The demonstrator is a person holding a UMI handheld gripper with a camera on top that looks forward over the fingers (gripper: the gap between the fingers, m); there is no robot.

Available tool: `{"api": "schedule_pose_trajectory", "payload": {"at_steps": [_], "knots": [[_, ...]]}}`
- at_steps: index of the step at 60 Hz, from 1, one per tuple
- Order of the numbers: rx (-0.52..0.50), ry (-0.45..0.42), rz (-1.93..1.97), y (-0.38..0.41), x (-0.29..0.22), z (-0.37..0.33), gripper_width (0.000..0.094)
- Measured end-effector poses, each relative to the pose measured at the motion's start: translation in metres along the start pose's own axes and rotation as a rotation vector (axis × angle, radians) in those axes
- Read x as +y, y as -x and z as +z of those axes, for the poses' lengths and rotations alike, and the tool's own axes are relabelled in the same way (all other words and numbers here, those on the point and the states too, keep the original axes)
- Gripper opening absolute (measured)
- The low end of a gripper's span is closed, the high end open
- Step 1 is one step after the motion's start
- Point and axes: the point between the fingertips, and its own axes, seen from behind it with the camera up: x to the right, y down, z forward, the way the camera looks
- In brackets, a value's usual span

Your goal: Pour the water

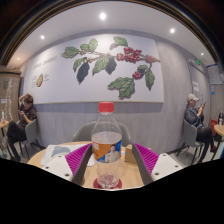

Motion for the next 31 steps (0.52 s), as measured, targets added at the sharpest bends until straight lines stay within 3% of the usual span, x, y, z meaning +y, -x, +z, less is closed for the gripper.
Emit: {"api": "schedule_pose_trajectory", "payload": {"at_steps": [9, 31], "knots": [[-0.057, 0.000, 0.035, 0.011, -0.009, -0.050, 0.0848], [-0.189, 0.066, 0.101, 0.048, 0.023, -0.212, 0.0848]]}}
